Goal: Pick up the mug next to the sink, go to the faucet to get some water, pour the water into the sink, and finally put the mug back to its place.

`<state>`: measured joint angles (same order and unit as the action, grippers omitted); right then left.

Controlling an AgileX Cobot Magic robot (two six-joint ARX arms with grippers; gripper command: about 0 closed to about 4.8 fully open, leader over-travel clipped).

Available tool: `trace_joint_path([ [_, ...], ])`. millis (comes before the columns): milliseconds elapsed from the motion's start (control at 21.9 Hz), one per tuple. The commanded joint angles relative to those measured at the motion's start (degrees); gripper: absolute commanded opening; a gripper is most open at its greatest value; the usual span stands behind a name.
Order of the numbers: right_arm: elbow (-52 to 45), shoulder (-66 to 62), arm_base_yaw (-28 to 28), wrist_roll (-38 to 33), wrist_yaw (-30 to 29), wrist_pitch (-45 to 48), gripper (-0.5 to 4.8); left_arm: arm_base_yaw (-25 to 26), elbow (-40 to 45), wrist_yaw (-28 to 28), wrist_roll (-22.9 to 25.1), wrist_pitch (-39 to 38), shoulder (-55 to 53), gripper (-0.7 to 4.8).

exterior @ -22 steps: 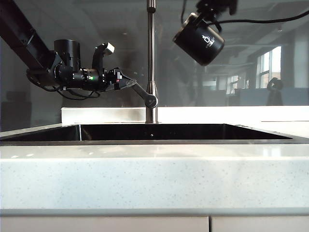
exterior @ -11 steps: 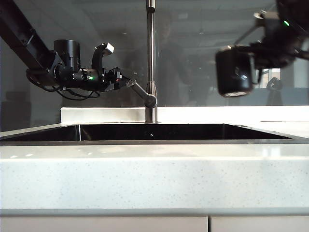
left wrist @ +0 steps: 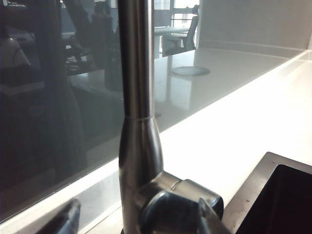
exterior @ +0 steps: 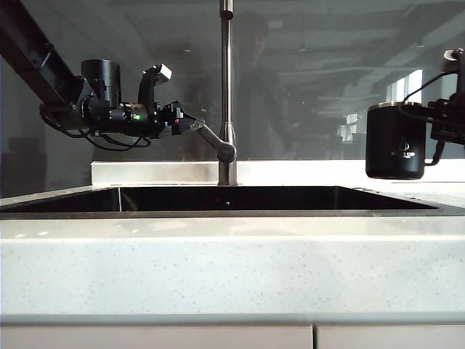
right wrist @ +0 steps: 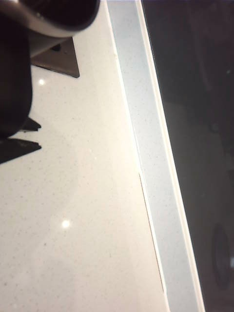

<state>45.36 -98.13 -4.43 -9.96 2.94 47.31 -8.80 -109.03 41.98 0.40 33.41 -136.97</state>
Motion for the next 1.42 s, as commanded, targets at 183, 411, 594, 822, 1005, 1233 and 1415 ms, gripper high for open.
trace_joint_path([
  [183, -1.99, 0.61, -1.11, 5.53, 1.68, 6.75, 0.04, -0.02, -0.28, 0.37, -1.18, 0.52, 0.44, 3.01],
  [411, -2.45, 0.50, -2.19, 5.51, 2.45, 6.93, 0.04, -0.13, -0.28, 0.33, -1.29, 0.52, 0.44, 3.01],
  [594, -2.69, 0.48, -2.16, 5.49, 2.45, 6.82, 0.04, -0.15, -0.28, 0.33, -1.29, 0.52, 0.44, 3.01],
  [822, -2.69, 0.48, -2.16, 5.46, 2.36, 6.84, 0.04, -0.15, -0.28, 0.33, -1.27, 0.52, 0.44, 3.01],
  [1005, -2.69, 0.48, -2.16, 5.46, 1.84, 6.29, 0.04, -0.15, -0.28, 0.33, -1.29, 0.55, 0.44, 3.01],
  [1233, -2.67, 0.39, -2.16, 5.46, 1.81, 5.57, 0.03, -0.15, -0.28, 0.33, -1.29, 0.52, 0.44, 3.01],
  [1415, -2.64, -0.20, -2.12, 5.44, 0.74, 5.70, 0.04, -0.17, -0.28, 0.35, -1.29, 0.52, 0.44, 3.01],
])
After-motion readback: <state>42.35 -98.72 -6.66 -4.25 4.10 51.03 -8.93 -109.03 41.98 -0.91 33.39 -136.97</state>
